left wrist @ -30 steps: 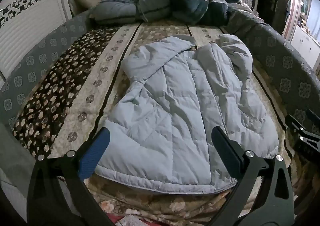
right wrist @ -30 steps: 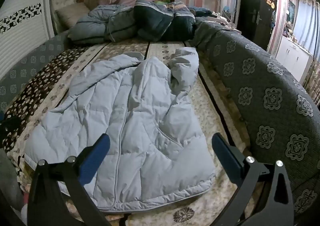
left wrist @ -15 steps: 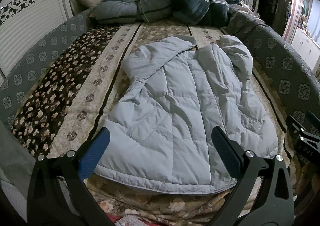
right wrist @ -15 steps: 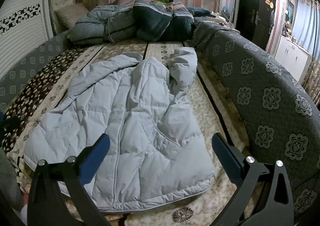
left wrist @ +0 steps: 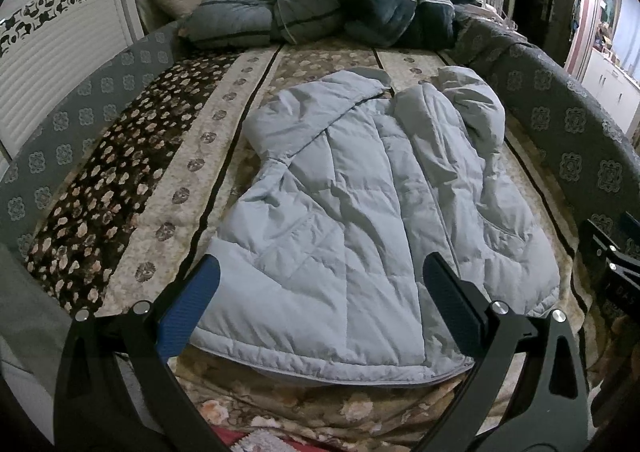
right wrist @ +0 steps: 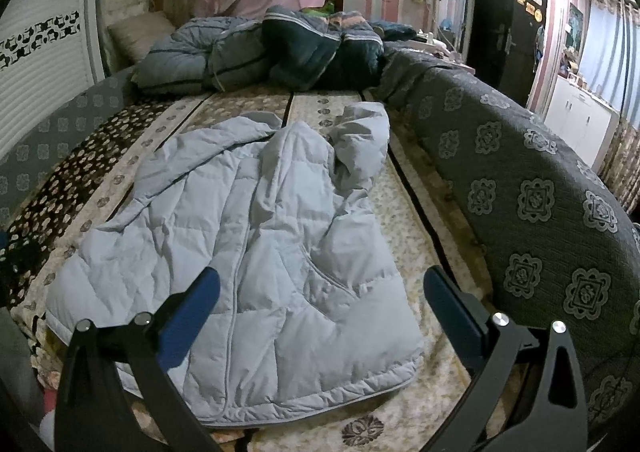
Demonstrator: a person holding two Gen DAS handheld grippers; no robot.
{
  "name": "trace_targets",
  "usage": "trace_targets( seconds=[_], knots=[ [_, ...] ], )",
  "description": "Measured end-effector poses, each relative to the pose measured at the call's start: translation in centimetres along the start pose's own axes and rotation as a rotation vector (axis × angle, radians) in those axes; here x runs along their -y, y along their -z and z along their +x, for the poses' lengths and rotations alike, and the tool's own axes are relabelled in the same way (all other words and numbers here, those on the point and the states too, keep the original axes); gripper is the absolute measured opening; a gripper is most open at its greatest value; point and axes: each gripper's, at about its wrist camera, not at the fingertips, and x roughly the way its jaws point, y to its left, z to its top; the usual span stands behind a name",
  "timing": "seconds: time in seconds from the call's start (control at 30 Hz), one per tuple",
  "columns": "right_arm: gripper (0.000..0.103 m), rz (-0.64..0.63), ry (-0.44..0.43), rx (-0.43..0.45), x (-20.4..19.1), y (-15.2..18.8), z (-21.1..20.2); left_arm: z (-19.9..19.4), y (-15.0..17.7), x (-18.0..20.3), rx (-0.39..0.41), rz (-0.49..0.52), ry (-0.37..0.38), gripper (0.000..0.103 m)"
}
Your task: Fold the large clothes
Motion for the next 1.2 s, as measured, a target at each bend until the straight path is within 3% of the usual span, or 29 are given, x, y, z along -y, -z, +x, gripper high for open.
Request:
trace_targets(
  seconds=[0.2,0.47,1.2],
  knots=[
    [0.101,-0.006,-0.006,-0.006,-0.3,0.2,0.1,0.1,0.2,0.0,0.005,0.012,-0.009,0.100],
    [0.101,-0.018,0.001,-0.041,-1.1,0.6,1.4,2.4,0.7,-0.6,-0.054,-0.013,0.015,0.100],
    [0.101,-0.018,0.007,-0.047,-1.1,0.9,2.0,2.9,0.6,-0.1,-0.054,0.005,0.025,0.100]
  ],
)
